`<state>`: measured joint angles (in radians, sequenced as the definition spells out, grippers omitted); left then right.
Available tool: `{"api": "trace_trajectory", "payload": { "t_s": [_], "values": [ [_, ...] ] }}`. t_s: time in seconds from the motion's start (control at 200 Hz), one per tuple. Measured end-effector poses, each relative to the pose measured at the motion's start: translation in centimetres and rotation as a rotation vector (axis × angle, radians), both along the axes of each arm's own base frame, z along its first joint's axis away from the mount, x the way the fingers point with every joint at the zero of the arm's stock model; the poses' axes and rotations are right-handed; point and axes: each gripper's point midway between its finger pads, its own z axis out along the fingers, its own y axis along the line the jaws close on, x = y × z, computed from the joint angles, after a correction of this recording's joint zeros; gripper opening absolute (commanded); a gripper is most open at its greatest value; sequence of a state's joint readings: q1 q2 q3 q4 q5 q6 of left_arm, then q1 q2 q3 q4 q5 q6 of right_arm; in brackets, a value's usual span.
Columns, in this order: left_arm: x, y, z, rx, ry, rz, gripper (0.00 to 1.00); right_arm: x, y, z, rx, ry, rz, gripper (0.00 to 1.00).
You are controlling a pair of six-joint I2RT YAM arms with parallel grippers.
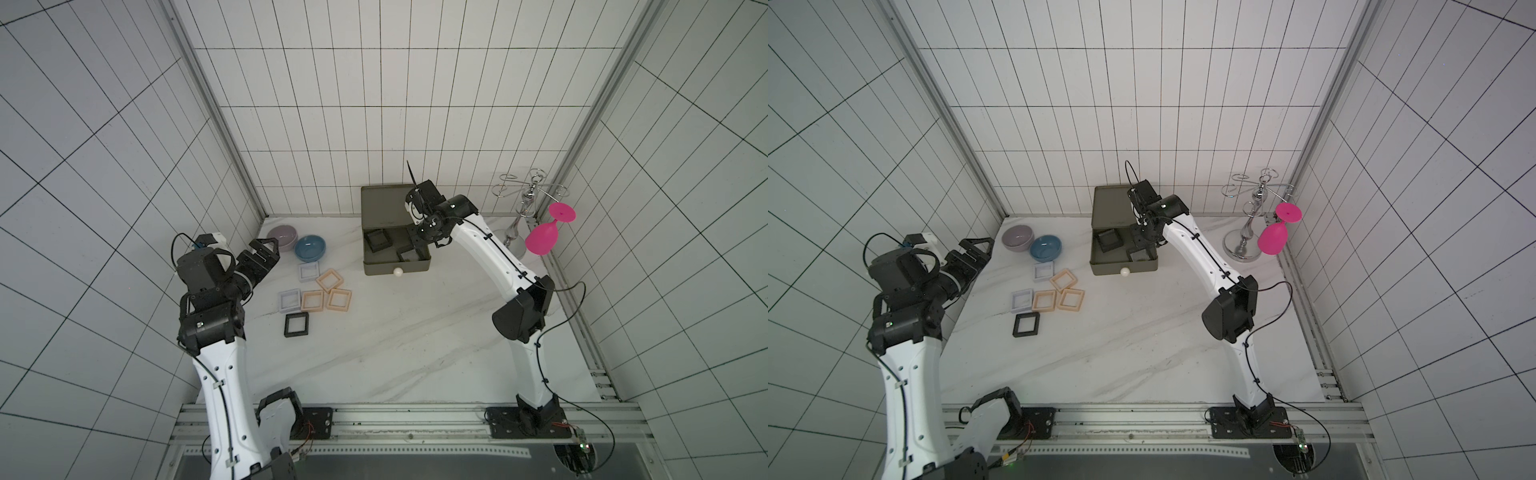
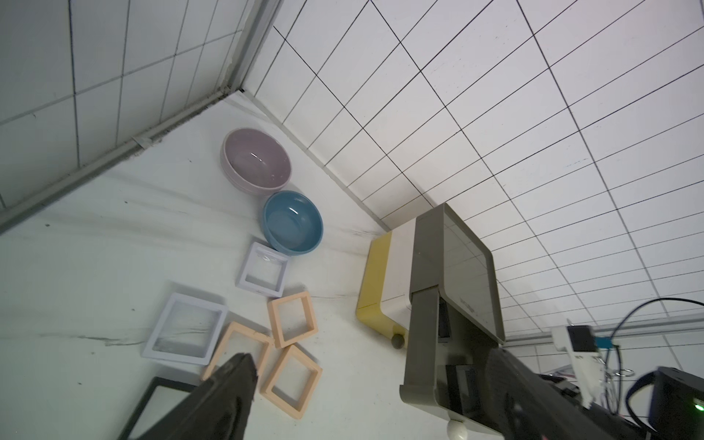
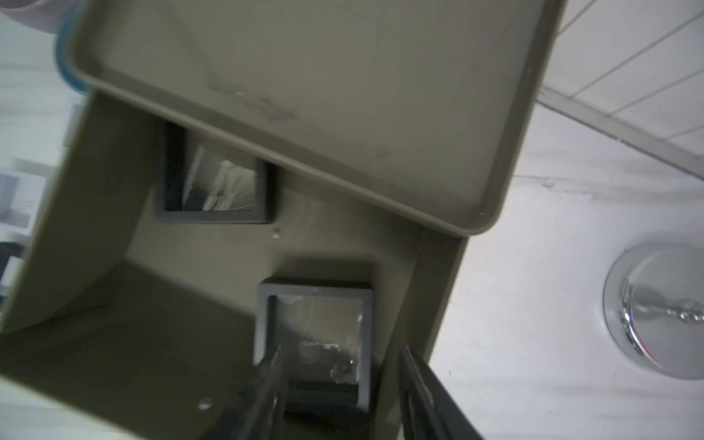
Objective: Place the brooch boxes into the drawer by color
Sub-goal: Place the brooch box in the drawer, then pick up the brooch box from the center of the board.
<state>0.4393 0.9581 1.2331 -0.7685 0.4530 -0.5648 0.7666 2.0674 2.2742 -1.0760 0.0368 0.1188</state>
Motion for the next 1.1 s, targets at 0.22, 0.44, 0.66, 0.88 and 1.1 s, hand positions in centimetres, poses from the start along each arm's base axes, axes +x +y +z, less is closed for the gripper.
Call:
{"api": "trace_trajectory", "payload": {
  "t_s": [0.22,0.44,0.66,0.88,1.1],
  "values": [
    [1.2,2.4,2.6,0.091,0.0,0.064,0.99,-10.9,8.8,3.7,0.302,-0.042,0.322,0.62],
    [1.1,4.3,2.8,0.06,0.036,0.111,0.99,-14.5,15.7,-0.9,0.417,0.037,0.454,0.63],
    [0.1,3.5,3.9,0.017,0.001,0.102,0.98,-16.4,22.3,-8.6,0.411,0.206,0.488,0.64],
    [-1.8,1.9,7.9,0.053,-0.107,0.086,0.98,-15.9,27.8,-11.2,0.487,0.294,0.497,0.64],
    [-2.0,1.5,8.0,0.041,-0.117,0.071,0.98,-15.6,28.9,-15.5,0.467,0.369,0.42,0.59]
  ]
}}
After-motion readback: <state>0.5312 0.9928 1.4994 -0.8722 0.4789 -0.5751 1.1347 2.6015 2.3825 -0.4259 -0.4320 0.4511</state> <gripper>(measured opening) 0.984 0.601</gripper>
